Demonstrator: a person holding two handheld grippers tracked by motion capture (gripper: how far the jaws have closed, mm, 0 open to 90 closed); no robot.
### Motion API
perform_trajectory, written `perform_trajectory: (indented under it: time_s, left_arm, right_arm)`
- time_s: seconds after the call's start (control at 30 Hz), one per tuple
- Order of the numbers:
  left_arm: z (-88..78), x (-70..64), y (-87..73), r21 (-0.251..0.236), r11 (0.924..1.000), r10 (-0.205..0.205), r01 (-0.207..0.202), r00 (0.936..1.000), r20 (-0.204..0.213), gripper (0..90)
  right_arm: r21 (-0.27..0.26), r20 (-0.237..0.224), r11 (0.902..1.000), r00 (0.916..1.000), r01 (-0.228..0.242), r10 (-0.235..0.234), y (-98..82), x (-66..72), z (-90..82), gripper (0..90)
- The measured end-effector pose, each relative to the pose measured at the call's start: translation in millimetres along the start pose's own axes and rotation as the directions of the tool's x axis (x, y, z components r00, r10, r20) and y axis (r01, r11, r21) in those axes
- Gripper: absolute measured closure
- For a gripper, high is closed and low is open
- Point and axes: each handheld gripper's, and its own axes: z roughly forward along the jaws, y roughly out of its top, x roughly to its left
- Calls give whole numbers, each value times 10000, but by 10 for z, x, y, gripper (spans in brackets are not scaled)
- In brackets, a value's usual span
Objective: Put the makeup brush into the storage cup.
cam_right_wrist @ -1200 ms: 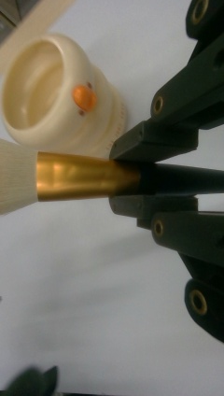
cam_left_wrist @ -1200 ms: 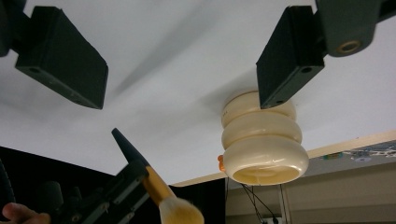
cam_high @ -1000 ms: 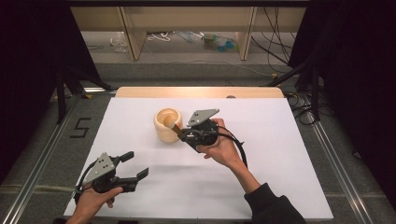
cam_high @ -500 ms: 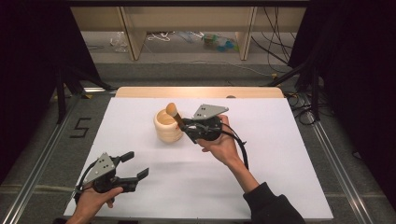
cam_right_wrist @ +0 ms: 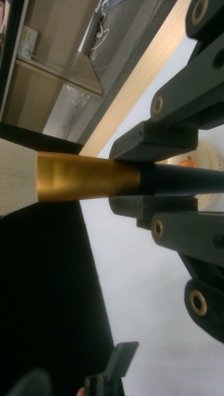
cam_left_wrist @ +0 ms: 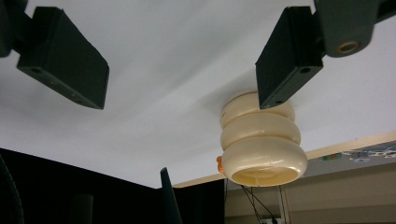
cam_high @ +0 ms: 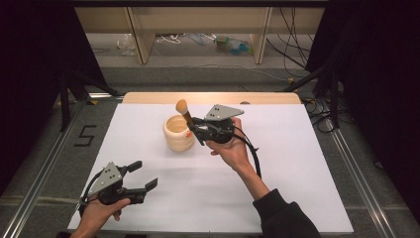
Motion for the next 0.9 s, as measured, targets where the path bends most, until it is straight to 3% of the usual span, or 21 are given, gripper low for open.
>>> perform_trajectory:
  time_s: [0.07,0.4,0.47,0.9]
  left_arm:
    - [2,-8,-4,-40,9999,-140,140,9999,-4,172]
    - [0,-2,1,-9,10000,19,-18,10000,24,172]
    - [6,-5,-5,-55,9999,-161,162,9999,37,171]
    - [5,-1,-1,8,10000,-12,12,10000,41,172]
  right_arm:
    - [-128,78,9999,10000,-8,9,13,-9,22,736]
    - [-718,272,9971,9992,-255,276,145,-67,151,735]
    - [-714,300,9971,9991,-267,289,150,-70,159,735]
    - [-893,530,9956,9981,-279,327,310,-96,311,735]
